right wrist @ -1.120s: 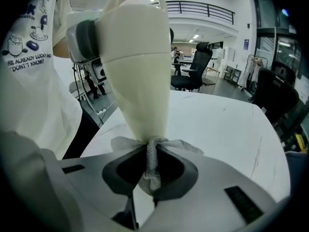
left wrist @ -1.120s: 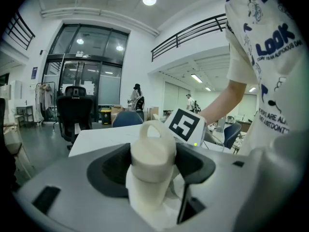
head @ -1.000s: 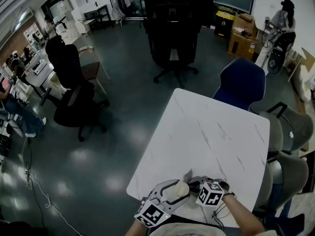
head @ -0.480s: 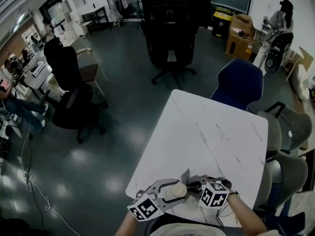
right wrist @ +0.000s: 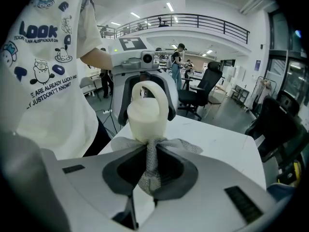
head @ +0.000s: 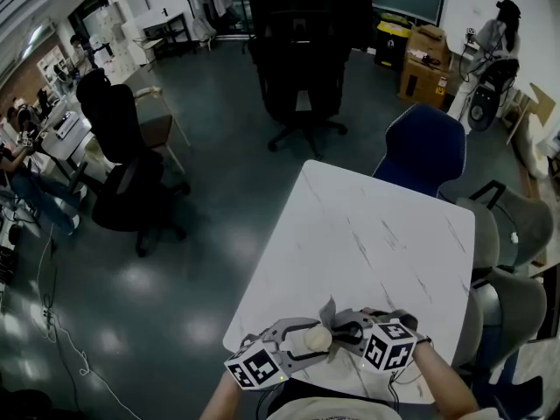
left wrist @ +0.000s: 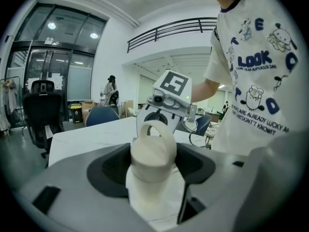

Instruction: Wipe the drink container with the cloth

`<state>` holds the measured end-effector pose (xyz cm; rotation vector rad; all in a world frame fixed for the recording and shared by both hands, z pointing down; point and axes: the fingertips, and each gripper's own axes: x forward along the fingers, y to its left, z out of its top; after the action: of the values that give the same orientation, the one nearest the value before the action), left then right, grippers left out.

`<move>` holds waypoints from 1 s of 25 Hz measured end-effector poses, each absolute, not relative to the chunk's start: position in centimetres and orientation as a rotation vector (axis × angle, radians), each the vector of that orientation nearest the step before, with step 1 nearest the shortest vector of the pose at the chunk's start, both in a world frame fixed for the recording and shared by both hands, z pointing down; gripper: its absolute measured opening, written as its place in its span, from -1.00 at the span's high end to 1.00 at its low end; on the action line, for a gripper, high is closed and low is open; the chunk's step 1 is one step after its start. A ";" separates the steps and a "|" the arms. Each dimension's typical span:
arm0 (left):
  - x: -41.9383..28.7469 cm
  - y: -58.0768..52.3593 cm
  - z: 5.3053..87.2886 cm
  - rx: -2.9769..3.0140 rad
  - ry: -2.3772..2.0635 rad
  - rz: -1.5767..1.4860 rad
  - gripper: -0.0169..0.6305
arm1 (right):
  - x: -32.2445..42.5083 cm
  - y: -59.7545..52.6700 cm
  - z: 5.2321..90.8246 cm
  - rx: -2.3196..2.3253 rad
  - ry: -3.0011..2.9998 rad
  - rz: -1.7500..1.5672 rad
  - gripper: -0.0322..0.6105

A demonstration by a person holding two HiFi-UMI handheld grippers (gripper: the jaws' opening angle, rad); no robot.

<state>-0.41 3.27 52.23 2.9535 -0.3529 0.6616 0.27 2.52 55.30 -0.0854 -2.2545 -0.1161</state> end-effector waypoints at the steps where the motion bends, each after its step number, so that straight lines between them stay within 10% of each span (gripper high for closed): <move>1: -0.4 3.3 52.2 2.954 -0.350 0.662 0.06 | 0.3 2.5 55.1 -0.091 -2.257 -0.121 0.72; 25: -0.5 3.1 51.7 2.964 -0.364 0.600 0.06 | -0.1 2.3 56.9 -0.138 -2.206 -0.142 0.72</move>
<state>-0.49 3.15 51.74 2.9641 -0.3638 0.6004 -0.09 2.27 56.88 -0.1375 -2.2062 -0.1424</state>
